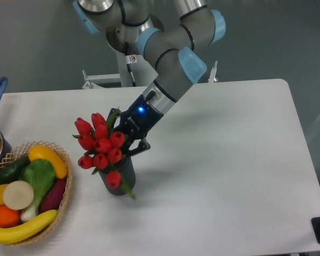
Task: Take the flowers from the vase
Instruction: 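Close the gripper on the tulip stems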
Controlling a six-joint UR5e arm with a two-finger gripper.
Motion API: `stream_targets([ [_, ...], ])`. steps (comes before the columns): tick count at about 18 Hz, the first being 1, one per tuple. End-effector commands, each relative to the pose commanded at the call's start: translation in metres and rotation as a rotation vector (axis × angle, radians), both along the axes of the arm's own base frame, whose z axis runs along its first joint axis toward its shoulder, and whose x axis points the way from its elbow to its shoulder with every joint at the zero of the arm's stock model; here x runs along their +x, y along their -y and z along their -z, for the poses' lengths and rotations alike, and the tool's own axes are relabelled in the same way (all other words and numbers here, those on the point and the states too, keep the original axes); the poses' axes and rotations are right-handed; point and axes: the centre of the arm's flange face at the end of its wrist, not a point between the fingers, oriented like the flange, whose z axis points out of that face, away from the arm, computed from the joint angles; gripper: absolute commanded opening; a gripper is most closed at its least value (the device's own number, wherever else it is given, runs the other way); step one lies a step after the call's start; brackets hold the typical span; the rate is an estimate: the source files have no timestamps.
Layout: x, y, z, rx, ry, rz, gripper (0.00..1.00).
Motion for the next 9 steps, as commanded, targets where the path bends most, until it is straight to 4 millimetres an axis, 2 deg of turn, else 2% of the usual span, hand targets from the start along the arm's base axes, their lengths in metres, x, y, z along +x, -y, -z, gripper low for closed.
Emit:
stream_targets([
  [9, -0.0034, 0.0014, -0.0101, 0.041, 0.019, -0.007, 0.3],
])
